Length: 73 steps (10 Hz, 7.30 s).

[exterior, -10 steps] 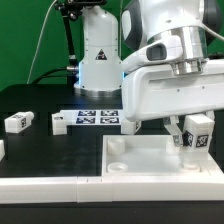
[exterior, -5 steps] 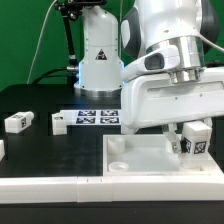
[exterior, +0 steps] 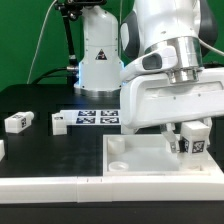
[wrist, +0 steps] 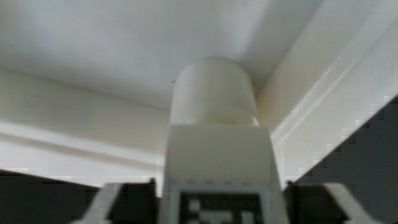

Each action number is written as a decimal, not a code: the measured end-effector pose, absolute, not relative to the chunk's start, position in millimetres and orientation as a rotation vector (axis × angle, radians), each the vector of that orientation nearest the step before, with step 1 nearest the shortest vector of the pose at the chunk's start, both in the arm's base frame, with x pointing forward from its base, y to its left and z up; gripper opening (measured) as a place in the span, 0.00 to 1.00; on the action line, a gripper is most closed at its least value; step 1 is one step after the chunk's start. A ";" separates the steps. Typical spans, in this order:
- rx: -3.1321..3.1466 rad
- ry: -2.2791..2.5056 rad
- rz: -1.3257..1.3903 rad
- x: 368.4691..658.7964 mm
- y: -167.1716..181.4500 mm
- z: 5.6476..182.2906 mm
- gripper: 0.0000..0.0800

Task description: Assemble one leg

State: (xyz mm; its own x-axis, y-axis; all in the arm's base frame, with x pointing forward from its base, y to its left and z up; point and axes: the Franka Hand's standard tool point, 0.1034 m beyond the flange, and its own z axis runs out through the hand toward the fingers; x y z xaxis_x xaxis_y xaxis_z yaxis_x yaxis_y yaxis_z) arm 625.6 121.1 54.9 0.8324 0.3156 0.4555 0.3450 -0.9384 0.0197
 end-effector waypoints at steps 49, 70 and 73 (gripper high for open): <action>-2.667 1.534 0.036 627.1 122.8 77.6 0.36; -3.053 -0.485 -0.028 632.4 127.5 79.4 0.55; -3.065 -0.423 -0.026 633.0 123.9 79.1 0.37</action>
Offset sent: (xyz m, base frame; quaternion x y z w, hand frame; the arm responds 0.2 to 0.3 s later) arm 0.0000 0.0000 0.0000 0.0000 0.0000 0.0000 1.0000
